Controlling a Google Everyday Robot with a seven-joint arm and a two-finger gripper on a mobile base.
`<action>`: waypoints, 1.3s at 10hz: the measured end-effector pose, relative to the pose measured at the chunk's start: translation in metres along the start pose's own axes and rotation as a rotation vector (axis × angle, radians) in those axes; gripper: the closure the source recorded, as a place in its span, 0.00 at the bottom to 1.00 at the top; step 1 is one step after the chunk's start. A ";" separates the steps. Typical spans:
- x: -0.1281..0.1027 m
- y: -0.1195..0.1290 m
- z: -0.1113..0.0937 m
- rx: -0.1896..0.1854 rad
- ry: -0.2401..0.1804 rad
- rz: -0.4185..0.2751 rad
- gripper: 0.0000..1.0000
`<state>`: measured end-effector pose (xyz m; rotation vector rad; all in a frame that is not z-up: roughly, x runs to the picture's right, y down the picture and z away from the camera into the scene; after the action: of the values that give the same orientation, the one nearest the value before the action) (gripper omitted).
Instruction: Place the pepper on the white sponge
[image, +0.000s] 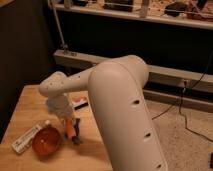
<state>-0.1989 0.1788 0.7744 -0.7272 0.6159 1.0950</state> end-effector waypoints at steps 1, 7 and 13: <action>-0.001 -0.001 0.003 0.005 0.013 -0.001 1.00; -0.011 -0.005 0.009 0.013 0.032 0.016 1.00; -0.015 -0.019 0.020 0.055 0.058 0.036 1.00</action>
<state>-0.1848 0.1804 0.8025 -0.7042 0.7082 1.0887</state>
